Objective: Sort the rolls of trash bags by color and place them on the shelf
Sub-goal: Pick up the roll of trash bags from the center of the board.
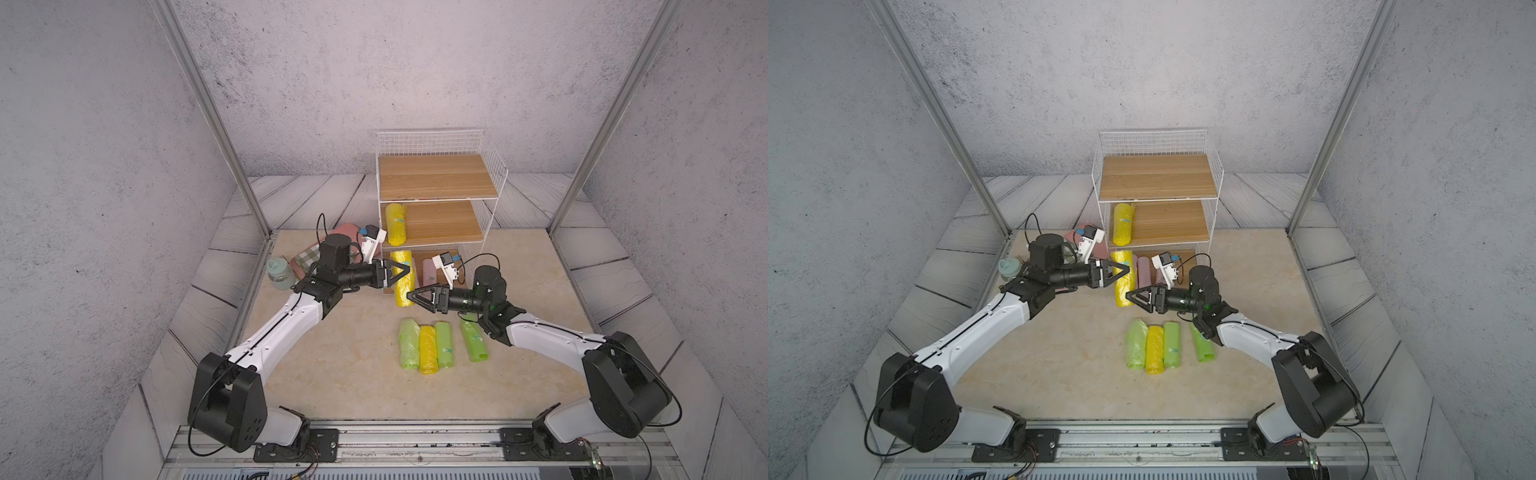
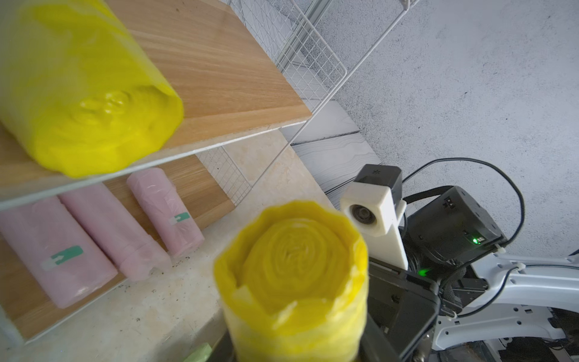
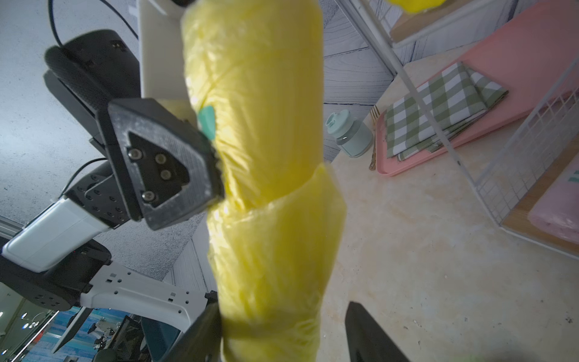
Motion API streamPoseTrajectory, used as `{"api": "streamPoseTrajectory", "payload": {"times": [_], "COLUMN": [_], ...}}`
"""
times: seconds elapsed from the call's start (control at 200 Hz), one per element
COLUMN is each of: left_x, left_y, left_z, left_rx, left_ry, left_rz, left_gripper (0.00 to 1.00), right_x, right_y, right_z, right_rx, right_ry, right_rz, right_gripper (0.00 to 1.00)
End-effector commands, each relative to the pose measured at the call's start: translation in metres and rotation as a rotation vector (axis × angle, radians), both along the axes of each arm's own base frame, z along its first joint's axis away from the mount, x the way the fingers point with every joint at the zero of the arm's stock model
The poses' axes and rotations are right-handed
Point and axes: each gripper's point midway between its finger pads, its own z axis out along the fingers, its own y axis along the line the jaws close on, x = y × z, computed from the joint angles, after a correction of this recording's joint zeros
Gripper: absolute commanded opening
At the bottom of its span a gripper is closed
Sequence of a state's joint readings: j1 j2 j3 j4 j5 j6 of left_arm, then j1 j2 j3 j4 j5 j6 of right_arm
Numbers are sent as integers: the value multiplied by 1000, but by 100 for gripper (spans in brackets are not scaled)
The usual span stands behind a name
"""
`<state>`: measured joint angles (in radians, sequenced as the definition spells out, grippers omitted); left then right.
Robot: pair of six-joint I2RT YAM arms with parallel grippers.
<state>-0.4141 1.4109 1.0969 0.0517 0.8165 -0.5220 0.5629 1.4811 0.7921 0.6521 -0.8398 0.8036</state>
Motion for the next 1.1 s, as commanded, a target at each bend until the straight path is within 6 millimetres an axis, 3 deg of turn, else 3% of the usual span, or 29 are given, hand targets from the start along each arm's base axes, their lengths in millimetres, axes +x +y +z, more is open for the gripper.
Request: {"api": "streamPoseTrajectory", "payload": {"times": [0.0,0.18,0.465,0.716,0.986,1.096], "left_x": [2,3,6,6,3,0], "left_y": [-2,-2,-4,-5,-1,2], "left_z": [10,8,7,6,3,5], "left_rx": [-37,-32,-40,-38,-3,12], "left_ry": [-32,-36,-37,-32,-32,-40], "left_rz": [-24,-22,-27,-30,-20,-15], "left_gripper": [0,0,0,0,30,44], "right_x": [-2,-4,-6,-7,-7,-6], "right_y": [7,11,13,13,9,7], "right_z": [12,13,14,16,20,23], "right_rx": [32,34,37,36,15,4], "right_ry": [-33,-34,-35,-44,-64,-71], "right_rz": [37,59,75,75,48,34], "right_gripper": [60,51,45,27,0,0]}}
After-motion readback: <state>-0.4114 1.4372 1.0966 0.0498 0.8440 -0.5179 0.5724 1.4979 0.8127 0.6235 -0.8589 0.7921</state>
